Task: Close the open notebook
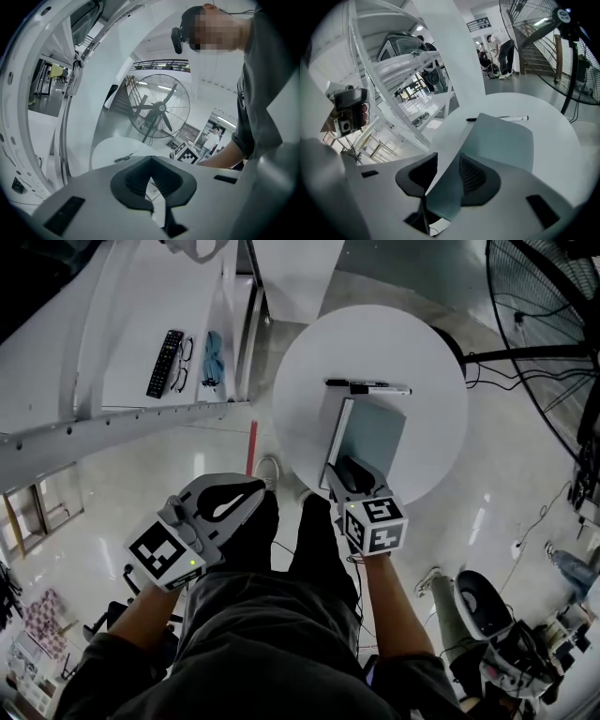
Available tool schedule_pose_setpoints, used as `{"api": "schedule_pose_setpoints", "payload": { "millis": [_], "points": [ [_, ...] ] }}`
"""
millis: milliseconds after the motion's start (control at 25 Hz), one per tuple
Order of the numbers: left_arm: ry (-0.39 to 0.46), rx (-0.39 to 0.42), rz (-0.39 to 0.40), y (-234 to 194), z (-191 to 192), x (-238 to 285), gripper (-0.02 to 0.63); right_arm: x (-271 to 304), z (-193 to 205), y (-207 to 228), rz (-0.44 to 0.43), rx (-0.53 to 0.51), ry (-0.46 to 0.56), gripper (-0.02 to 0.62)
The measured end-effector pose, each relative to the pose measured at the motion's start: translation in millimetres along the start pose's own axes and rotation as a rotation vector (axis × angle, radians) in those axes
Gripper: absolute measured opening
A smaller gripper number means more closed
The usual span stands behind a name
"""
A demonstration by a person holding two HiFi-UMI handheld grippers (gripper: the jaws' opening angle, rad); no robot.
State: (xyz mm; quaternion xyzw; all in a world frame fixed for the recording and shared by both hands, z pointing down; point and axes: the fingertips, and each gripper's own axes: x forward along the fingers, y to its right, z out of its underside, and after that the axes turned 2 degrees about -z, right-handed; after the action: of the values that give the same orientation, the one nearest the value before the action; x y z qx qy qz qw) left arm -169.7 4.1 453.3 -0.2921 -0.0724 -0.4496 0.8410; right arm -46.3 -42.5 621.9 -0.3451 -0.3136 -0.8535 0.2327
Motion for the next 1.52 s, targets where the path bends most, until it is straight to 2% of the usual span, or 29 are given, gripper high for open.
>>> {"api": "schedule_pose_setpoints", "payload": {
  "millis": [120, 440, 840, 1280, 1520],
  "points": [
    [0.015, 0.009, 0.015, 8, -7, 5, 0.012, -14, -15, 3, 0.002, -0.002, 0.043, 0.141],
    [-0.014, 0.008, 0.026, 20, -27, 15, 0.012, -45, -53, 6, 0.000, -0.027, 0.147, 0.094],
    [0.025, 0.108, 0.024, 38, -79, 23, 0.012, -98, -108, 5, -0.011, -0.075, 0.279, 0.035],
    [0.110, 0.192, 0.030, 55, -144, 30, 0.012, -172, -175, -14, -0.035, -0.152, 0.445, 0.023],
    [0.215, 0.237, 0.049, 63, -180, 31, 0.012, -200, -190, -19, -0.041, -0.163, 0.493, 0.021]
  ]
}}
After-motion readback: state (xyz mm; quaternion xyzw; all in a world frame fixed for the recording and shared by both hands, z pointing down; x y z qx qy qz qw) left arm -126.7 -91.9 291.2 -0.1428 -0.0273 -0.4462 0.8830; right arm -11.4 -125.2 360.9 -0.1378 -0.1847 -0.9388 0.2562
